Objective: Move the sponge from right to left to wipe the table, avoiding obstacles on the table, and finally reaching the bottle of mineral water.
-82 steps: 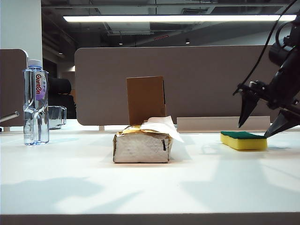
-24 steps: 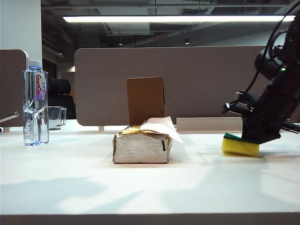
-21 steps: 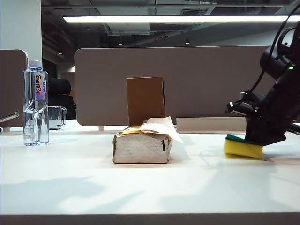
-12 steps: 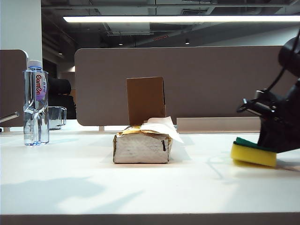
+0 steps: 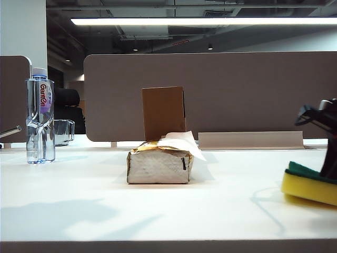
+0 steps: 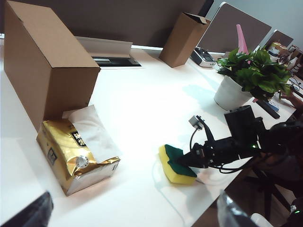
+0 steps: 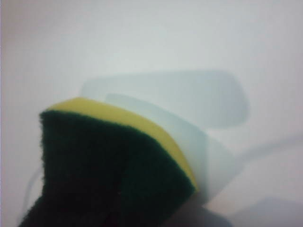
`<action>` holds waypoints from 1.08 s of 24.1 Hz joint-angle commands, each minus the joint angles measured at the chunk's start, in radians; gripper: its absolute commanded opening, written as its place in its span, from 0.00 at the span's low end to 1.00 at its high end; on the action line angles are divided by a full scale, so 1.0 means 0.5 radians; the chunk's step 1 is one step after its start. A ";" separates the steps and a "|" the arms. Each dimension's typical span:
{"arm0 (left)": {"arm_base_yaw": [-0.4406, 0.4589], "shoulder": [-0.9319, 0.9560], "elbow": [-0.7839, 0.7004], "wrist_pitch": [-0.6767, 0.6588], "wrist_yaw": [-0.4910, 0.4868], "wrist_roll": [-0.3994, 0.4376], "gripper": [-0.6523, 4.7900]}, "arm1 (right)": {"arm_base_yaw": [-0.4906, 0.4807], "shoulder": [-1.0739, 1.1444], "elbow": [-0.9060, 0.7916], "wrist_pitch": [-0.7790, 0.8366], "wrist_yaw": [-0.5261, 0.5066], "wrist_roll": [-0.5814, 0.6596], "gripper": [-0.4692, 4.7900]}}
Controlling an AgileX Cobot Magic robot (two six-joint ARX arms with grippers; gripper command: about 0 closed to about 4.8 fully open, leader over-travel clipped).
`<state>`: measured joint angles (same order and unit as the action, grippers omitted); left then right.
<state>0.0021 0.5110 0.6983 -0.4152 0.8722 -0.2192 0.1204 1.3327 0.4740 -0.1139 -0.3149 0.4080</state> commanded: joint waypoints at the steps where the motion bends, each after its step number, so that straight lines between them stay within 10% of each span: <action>1: -0.001 -0.003 0.011 0.027 0.014 -0.003 0.98 | 0.015 -0.115 -0.156 -0.475 0.048 0.031 0.08; 12: -0.001 -0.003 0.011 0.026 0.014 -0.003 0.98 | 0.060 -0.394 -0.276 -0.595 0.056 0.130 0.08; 26: -0.001 -0.004 0.011 0.025 0.015 -0.004 0.98 | 0.761 -0.179 -0.270 -0.147 0.267 0.636 0.08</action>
<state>0.0021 0.5110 0.6983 -0.4152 0.8726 -0.2192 0.4812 1.1931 0.3637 -0.0868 -0.1562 0.7025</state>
